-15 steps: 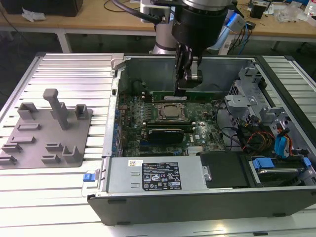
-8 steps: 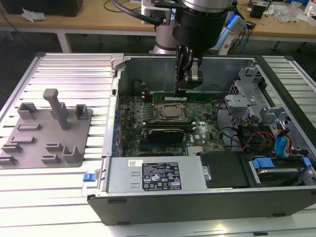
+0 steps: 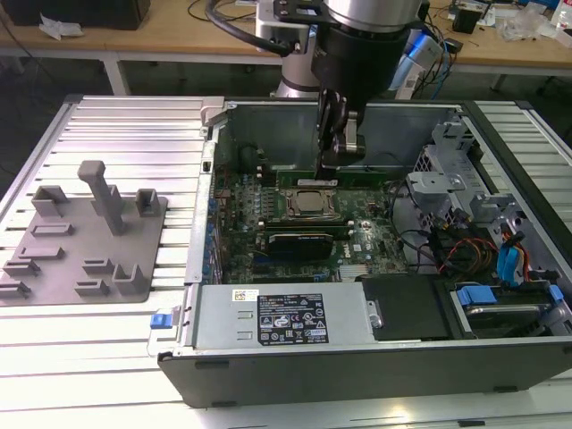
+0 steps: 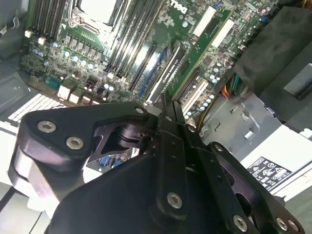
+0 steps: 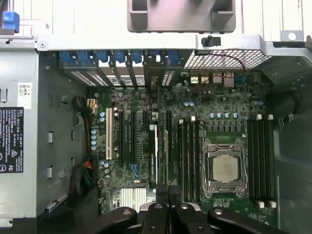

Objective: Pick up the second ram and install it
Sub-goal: 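Pick up the second ram and move it above second insertion slot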

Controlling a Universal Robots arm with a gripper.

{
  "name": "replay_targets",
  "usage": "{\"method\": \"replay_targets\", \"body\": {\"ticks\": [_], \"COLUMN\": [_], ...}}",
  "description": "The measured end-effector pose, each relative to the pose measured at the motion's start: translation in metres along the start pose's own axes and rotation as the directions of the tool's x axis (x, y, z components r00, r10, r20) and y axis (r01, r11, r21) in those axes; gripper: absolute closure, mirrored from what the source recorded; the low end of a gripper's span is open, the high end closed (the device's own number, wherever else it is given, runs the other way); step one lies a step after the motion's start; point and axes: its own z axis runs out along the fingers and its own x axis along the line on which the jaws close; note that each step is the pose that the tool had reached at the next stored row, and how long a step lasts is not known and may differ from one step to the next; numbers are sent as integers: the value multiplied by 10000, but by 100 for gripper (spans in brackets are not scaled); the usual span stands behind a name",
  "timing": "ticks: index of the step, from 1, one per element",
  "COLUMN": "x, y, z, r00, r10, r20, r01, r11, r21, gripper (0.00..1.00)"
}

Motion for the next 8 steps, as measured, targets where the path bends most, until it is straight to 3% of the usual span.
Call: {"method": "replay_targets", "body": {"ticks": [6, 8], "x": [-148, -171], "y": [4, 11], "z": [104, 136], "r00": [10000, 10000], "r10": [0, -1], "r20": [7, 9], "r01": [0, 1], "r11": [10000, 10000], "r21": [4, 46], "gripper": [91, 91]}}
